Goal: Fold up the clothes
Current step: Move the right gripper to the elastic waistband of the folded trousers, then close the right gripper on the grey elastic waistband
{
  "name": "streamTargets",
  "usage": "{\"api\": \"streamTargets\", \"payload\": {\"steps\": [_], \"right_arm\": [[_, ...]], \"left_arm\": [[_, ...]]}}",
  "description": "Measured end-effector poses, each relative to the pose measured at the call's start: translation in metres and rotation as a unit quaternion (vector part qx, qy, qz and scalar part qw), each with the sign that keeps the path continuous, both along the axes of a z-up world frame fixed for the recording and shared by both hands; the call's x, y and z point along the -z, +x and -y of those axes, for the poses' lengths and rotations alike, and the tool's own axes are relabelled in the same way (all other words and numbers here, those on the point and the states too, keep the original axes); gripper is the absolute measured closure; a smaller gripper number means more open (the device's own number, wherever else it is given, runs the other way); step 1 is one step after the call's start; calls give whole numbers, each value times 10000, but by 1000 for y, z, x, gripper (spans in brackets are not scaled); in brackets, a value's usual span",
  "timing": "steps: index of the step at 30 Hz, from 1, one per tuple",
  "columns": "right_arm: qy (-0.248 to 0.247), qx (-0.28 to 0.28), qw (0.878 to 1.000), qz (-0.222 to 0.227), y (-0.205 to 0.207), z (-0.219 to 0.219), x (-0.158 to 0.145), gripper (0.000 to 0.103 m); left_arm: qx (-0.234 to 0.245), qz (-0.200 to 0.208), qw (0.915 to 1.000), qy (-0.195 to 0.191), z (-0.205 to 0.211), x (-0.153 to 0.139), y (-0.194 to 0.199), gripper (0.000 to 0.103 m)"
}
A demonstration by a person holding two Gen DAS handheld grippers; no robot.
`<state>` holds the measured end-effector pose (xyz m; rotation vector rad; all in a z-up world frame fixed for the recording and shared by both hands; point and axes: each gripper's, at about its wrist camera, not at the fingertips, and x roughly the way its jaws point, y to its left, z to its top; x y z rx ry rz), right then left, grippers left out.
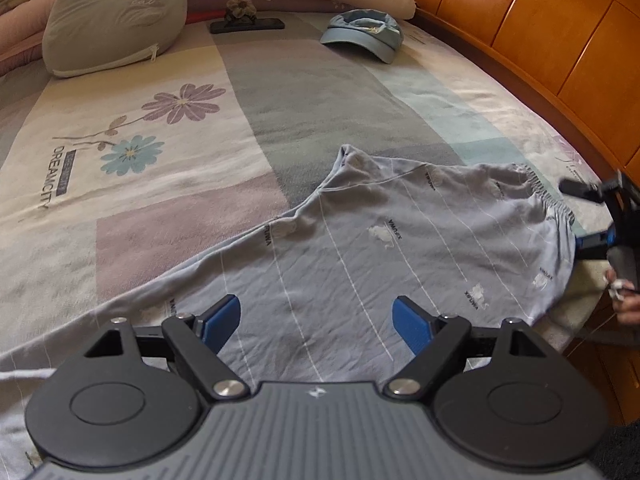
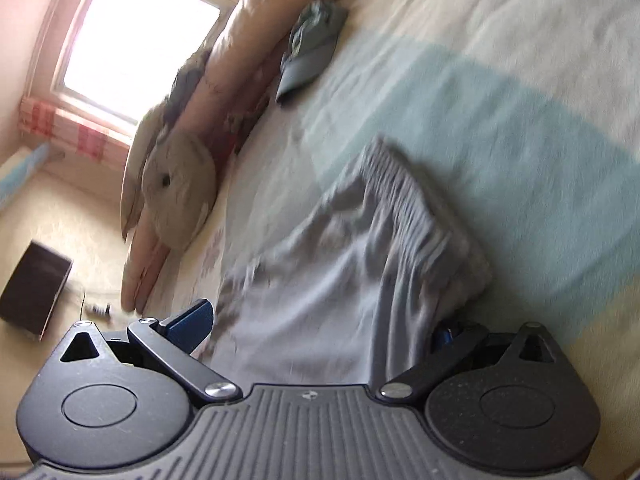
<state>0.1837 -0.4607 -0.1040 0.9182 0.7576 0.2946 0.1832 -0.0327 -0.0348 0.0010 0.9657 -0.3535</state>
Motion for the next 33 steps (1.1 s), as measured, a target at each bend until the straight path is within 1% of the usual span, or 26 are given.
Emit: {"api": "streamTargets", "payload": {"steps": [2,3,4,6,7,8,11,14,15,16,17,19,20,21,22,25,28,29,33], "right_arm": [[88,233,9997,37,5,7,2,0],[182,226,9996,36,7,6,3,0],[266,191,9995,36,8,4,4,0],[305,-72,9995,75,7,-6,6,0],[114,-211,9997,96,8,-12,5,0],[24,-204,9997,126,9,-12,4,0],[-87,-46,9997,216,13,-6,4,2],[-189,103,9994,276,13,-4,6,4],[-223,152,9992,296,14,-3,6,9],[-368,184,9986,320,12,-5,6,12],[-547,210,9977,344,11,-7,7,18],[-563,431,9968,364,6,-1,13,38],[-554,565,9964,292,2,6,19,63],[-553,604,9963,268,2,8,21,95],[-555,612,9962,263,2,8,22,99],[-563,637,9961,248,2,10,25,99],[-571,662,9959,234,3,12,28,99],[-573,670,9958,229,3,13,29,99],[-583,704,9956,209,3,15,33,99]], "left_arm": [[23,-14,10000,19,2,0,1,20],[31,-21,10000,35,3,0,1,20],[32,-24,10000,54,3,0,0,20],[-2,-41,10000,78,2,1,0,20],[-48,-58,9999,99,1,1,1,20],[-93,-75,9999,119,-1,2,1,20],[-226,-130,9995,160,-6,3,1,20],[-424,-276,9985,207,-13,11,1,20],[-504,-345,9979,208,-15,14,1,20],[-590,-427,9972,185,-18,18,2,20],[-672,-507,9963,142,-20,23,2,20],[-812,-625,9947,71,-23,30,3,20],[-841,-619,9945,80,-23,31,3,19],[-833,-614,9946,111,-21,31,3,18],[-809,-627,9946,157,-19,31,4,18],[-731,-674,9946,308,-14,30,6,18],[-726,-703,9944,308,-15,31,7,17],[-720,-710,9944,305,-16,32,6,16],[-462,-590,9965,358,-14,38,2,4]]}}
